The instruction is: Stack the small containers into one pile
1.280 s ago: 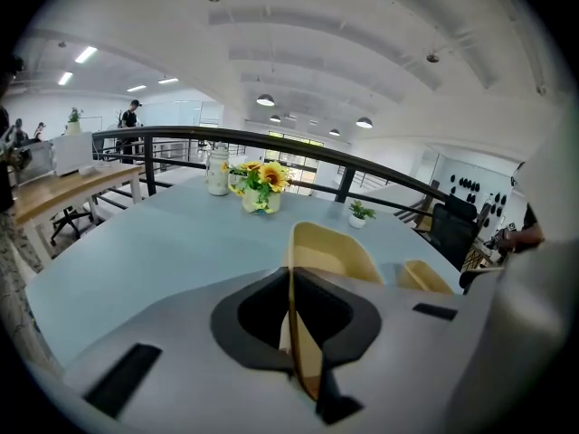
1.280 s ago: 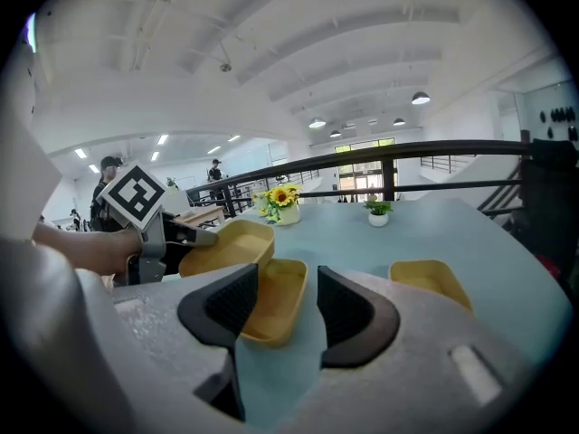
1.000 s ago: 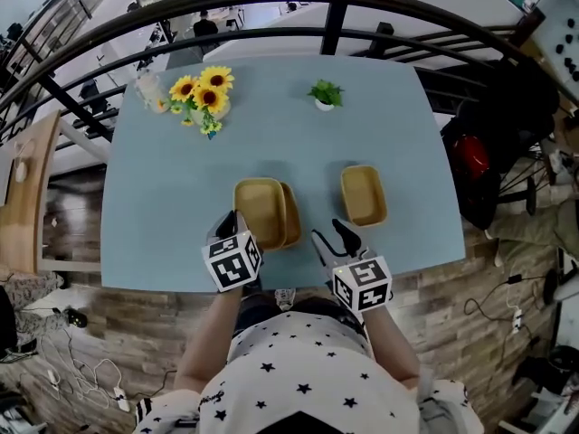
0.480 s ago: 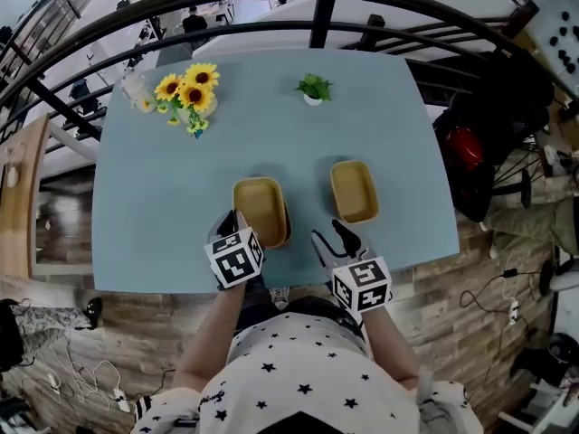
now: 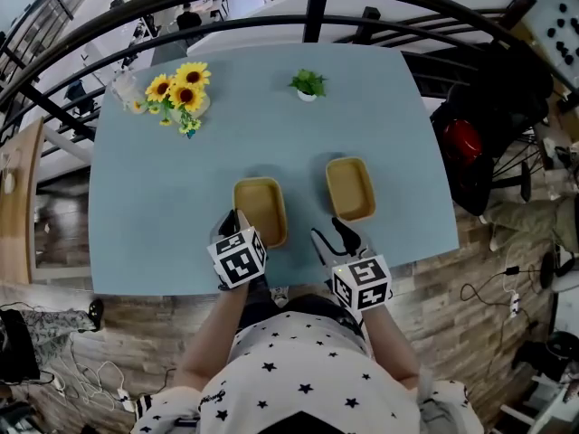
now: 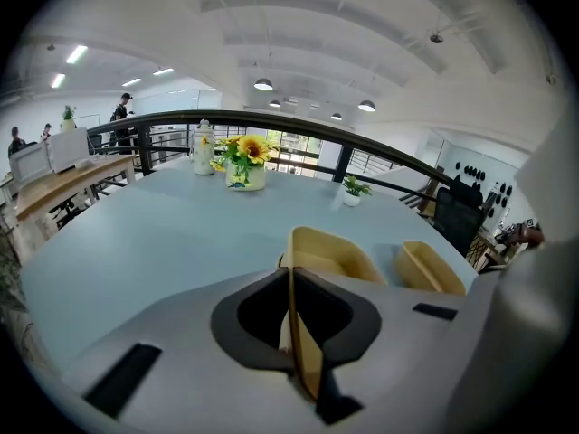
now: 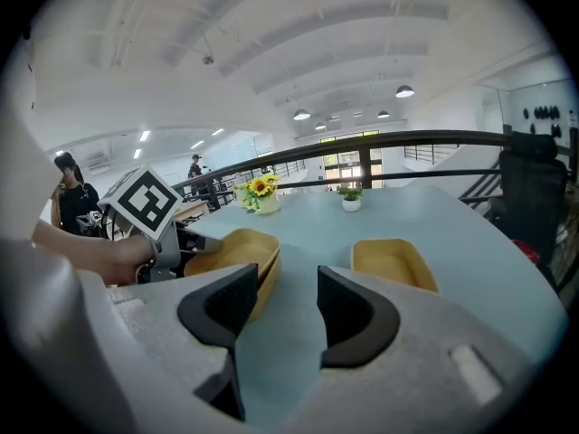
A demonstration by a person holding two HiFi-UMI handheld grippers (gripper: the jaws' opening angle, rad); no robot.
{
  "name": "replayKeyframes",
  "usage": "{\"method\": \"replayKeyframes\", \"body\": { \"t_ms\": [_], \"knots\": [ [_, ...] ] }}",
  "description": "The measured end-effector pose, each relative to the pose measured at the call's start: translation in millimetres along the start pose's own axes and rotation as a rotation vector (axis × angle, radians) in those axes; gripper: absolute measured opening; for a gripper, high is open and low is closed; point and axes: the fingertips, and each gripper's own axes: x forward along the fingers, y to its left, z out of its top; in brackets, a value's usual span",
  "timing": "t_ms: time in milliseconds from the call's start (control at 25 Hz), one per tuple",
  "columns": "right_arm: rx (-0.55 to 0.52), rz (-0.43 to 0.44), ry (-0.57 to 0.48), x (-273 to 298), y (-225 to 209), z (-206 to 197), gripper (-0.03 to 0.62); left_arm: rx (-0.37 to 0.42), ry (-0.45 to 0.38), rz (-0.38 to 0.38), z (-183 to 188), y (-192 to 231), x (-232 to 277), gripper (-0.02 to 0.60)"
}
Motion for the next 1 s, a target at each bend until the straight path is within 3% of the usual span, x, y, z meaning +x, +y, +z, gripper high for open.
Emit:
{"method": "replayKeyframes", "body": {
  "t_ms": [200, 520, 1000],
  "knots": [
    [0.002, 0.001, 0.005, 2, 0, -1, 0.19, 0.018, -0.005, 0.007, 0, -2, 3, 0.015],
    [0.004, -0.004, 0.006, 3, 1, -1, 0.19, 0.06, 0.064, 0.011, -16, 6, 22, 0.015],
    [0.014, -0.027, 0.01, 5, -2, -7, 0.19, 0.168, 0.002, 0.04, -7, 4, 28, 0.017]
  ]
}}
